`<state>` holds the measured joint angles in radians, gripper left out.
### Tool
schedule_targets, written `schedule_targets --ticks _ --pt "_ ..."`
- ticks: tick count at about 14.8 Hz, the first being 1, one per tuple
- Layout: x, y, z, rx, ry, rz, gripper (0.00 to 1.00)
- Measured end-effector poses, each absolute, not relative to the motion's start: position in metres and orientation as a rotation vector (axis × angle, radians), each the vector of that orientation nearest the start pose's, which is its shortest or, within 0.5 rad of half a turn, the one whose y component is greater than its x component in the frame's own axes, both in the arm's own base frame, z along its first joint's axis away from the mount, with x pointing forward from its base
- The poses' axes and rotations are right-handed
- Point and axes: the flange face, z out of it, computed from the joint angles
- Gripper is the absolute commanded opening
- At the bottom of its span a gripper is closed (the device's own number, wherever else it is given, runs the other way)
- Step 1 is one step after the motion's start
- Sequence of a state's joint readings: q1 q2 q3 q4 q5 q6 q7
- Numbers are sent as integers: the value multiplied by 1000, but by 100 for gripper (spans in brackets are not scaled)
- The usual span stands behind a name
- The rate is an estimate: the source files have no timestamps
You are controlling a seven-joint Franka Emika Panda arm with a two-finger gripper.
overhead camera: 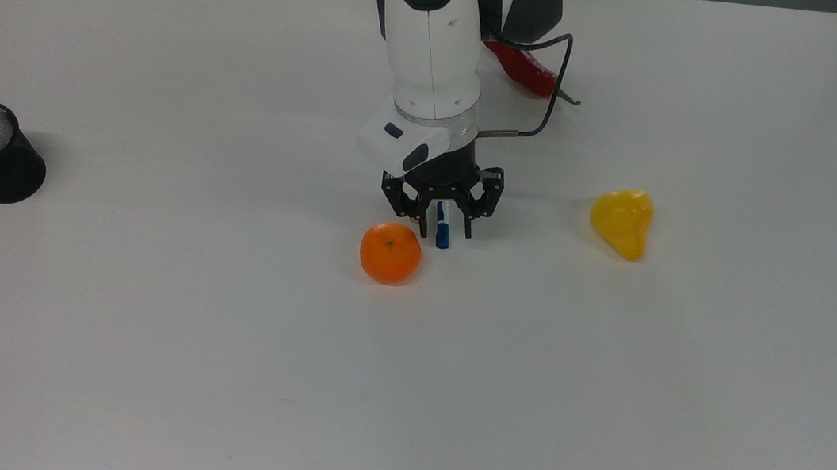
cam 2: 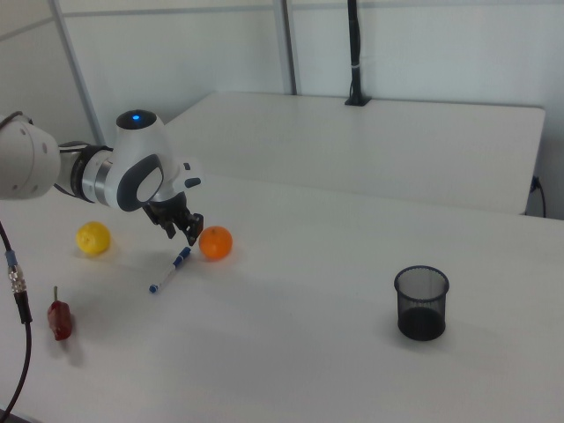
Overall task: Take marker pen
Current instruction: 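Lower the marker beside the orange and open the gripper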
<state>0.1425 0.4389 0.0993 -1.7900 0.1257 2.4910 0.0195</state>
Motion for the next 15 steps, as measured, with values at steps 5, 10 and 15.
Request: schedule_targets --ticks 5,10,15 --pt "658 155 336 -2952 -173 -365 100" --pt "657 151 356 -2954 -167 -353 100" --pt "634 132 439 -2972 -14 -232 100"
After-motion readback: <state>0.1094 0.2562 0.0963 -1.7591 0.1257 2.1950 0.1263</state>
